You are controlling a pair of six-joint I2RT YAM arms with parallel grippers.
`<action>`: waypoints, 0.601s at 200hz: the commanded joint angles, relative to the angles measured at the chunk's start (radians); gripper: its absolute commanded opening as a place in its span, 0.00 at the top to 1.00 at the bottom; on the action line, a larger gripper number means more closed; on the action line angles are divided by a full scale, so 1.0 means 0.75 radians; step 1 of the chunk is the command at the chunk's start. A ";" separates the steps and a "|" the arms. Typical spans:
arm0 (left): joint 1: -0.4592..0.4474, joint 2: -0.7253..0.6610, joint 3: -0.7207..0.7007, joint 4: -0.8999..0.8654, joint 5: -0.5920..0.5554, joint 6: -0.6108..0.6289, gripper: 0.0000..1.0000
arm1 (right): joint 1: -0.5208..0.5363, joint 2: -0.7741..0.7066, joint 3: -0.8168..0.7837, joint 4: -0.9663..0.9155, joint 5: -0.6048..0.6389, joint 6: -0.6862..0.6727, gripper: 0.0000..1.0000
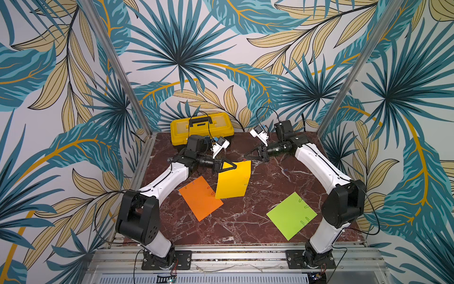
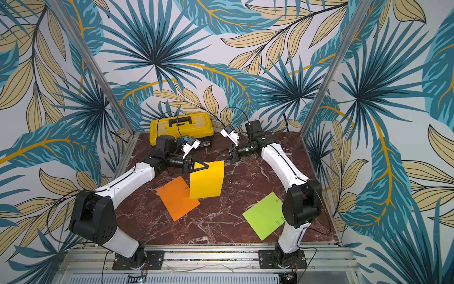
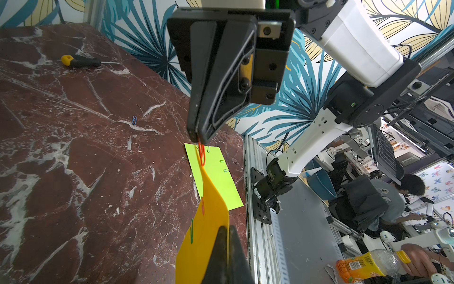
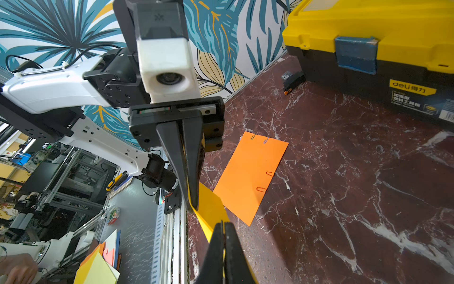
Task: Unclip the paperclips from the documents
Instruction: Remove the paper clip from the document.
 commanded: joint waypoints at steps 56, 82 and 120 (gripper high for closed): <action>-0.003 -0.025 -0.025 -0.018 0.018 0.015 1.00 | -0.059 -0.024 -0.042 0.177 0.085 0.159 0.94; -0.003 -0.025 -0.024 -0.018 0.010 0.015 1.00 | -0.101 -0.041 -0.093 0.216 0.181 0.218 0.94; -0.002 -0.024 -0.019 -0.018 -0.009 0.014 1.00 | -0.220 -0.058 -0.215 0.281 0.356 0.381 0.94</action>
